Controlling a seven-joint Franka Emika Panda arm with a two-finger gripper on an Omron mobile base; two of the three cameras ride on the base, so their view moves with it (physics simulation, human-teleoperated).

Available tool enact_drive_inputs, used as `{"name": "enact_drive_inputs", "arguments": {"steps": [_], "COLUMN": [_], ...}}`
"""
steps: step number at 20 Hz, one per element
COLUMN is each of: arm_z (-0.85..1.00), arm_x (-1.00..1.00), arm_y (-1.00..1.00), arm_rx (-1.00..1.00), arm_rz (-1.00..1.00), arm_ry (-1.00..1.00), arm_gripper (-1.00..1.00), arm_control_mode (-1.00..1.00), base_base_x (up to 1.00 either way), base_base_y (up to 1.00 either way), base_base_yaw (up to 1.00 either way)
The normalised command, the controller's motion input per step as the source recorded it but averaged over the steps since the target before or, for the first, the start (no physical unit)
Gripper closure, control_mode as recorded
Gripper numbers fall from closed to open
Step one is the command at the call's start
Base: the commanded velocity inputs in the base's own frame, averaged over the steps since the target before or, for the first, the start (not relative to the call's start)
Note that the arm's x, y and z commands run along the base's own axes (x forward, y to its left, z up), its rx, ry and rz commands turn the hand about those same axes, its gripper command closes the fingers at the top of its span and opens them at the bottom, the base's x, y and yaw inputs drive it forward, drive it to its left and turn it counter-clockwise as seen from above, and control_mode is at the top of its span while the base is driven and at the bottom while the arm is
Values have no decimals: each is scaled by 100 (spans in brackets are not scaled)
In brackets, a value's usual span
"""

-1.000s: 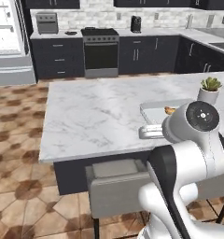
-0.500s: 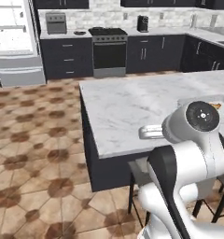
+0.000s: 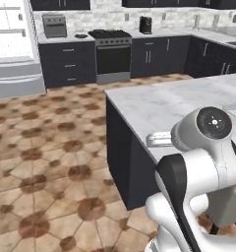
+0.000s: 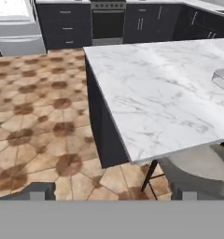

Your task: Place the cold items (eggplant and bell pepper) from the fridge in one tupperware on the dining counter. Place the warm items (hot dog and kebab skewer) in the stove area in another tupperware.

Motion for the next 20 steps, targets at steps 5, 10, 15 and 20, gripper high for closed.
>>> {"name": "enact_drive_inputs", "arguments": {"steps": [5,10,15,20], "arm_z": [0,0,0,0], "arm_x": [0,0,0,0], "arm_y": [0,0,0,0], "arm_rx": [0,0,0,0], "arm_rz": [0,0,0,0], "arm_ry": [0,0,0,0], "arm_gripper": [-100,-100,-100,-100], "arm_control_mode": [100,100,100,100], "base_base_x": [80,90,100,100], "base_base_y": [100,100,100,81], "base_base_yaw": [-36,-36,-31,-13]}}
